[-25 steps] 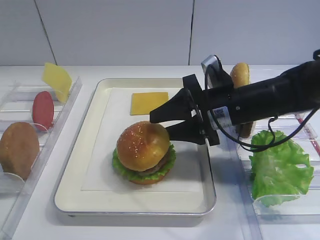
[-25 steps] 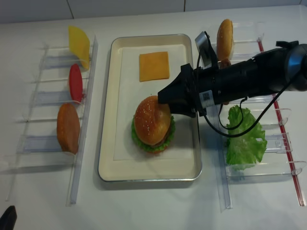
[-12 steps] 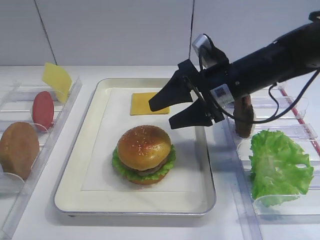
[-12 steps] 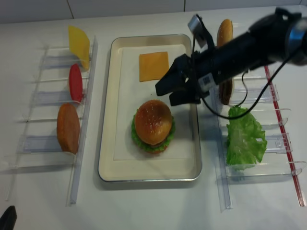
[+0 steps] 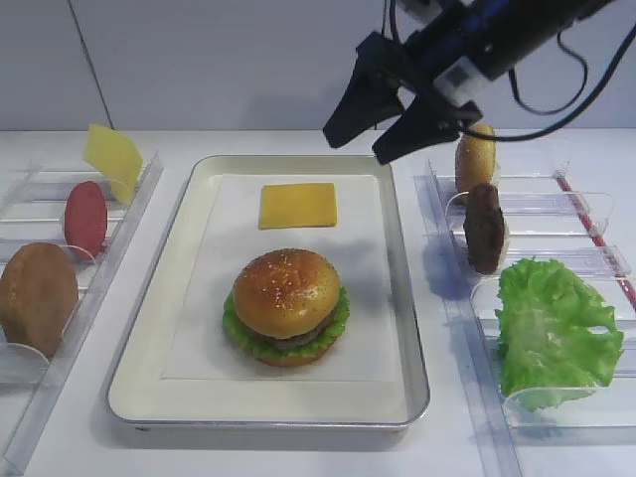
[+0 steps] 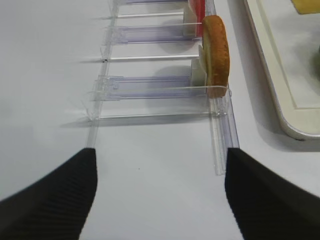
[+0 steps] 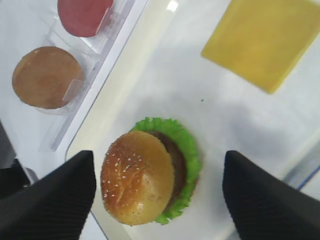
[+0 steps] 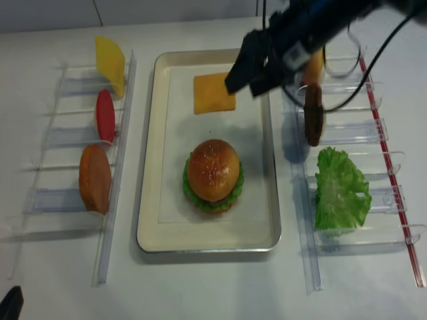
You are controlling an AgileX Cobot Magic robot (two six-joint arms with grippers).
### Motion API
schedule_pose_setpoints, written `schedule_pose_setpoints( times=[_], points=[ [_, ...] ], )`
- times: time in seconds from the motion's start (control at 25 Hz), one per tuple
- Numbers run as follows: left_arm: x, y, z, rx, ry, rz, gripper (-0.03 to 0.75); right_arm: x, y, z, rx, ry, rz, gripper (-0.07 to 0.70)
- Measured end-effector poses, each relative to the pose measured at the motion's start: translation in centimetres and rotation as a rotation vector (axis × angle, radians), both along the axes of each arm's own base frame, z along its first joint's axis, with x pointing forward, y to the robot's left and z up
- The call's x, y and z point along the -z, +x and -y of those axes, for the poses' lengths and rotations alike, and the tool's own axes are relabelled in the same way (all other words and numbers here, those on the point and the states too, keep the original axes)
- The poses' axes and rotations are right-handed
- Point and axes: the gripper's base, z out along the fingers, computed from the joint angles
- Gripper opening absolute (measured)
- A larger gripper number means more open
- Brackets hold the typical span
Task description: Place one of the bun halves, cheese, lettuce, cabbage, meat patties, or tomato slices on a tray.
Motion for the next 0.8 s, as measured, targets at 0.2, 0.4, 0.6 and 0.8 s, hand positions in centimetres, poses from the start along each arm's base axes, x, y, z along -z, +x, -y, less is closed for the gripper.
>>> schedule_pose_setpoints(
  times=[0.2,0.4,0.6,0.8],
  points=[
    [0.0,0.0,0.0,0.0,0.0,0.0,0.529,-6.2,0.3,1.6,0.041,-0.196,0.205,0.515],
    [0.0,0.0,0.0,0.0,0.0,0.0,0.53,-10.8,-0.5,4.7,0.153,-0.494,0.384,0.515],
    [0.0,0.0,0.0,0.0,0.0,0.0,0.53,-14.9,-3.2,7.4,0.297,-0.666,0.493,0.515],
    [0.0,0.0,0.0,0.0,0.0,0.0,0.53,-19.0,-7.8,8.4,0.378,-0.613,0.584,0.515]
  ],
)
